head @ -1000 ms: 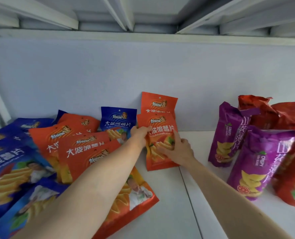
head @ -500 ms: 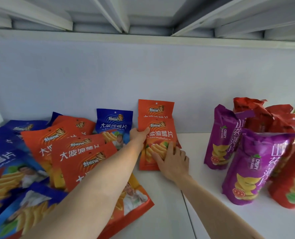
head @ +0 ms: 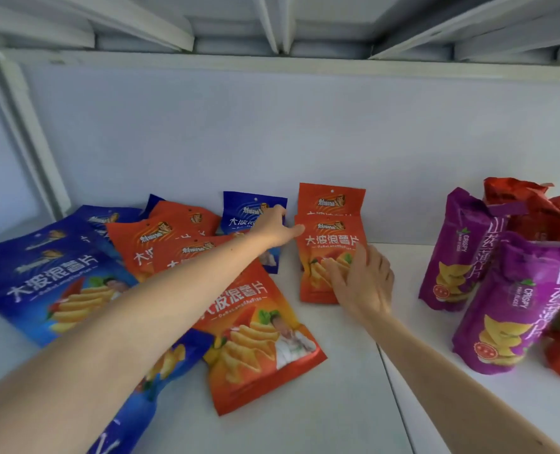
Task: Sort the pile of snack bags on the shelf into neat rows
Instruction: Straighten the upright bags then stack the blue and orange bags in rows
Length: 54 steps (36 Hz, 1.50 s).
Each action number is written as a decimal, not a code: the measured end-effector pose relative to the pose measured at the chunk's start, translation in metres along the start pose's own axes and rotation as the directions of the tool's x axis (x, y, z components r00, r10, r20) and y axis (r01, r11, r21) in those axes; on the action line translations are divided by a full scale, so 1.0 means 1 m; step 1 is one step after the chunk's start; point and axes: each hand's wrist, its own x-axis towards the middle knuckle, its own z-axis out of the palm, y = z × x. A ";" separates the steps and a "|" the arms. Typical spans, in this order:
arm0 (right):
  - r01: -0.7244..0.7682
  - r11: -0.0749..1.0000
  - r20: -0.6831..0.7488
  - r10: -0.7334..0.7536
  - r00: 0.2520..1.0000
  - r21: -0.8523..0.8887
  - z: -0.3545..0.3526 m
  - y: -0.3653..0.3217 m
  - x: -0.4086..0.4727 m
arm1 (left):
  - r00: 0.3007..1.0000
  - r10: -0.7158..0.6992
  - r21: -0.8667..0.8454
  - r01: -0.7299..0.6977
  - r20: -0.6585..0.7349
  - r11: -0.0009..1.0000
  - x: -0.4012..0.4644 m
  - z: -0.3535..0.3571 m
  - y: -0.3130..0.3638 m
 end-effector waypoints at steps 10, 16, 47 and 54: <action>0.185 0.953 0.333 -0.260 0.906 0.240 -0.018 -0.079 -0.053 | 0.995 -0.048 0.384 0.013 0.084 0.923 -0.050 -0.087 -0.067; -0.086 0.953 0.577 -0.103 0.810 0.292 0.002 -0.097 -0.062 | 0.912 -0.399 0.564 0.279 0.097 0.777 -0.066 -0.116 -0.103; -0.244 0.909 0.571 0.009 0.821 0.338 0.012 -0.114 -0.064 | 0.819 -0.573 0.001 0.573 0.027 0.819 -0.061 -0.113 -0.133; -0.248 0.897 0.570 -0.005 0.822 0.365 0.010 -0.112 -0.065 | 0.824 -0.566 -0.463 0.491 -0.030 0.738 -0.067 -0.104 -0.128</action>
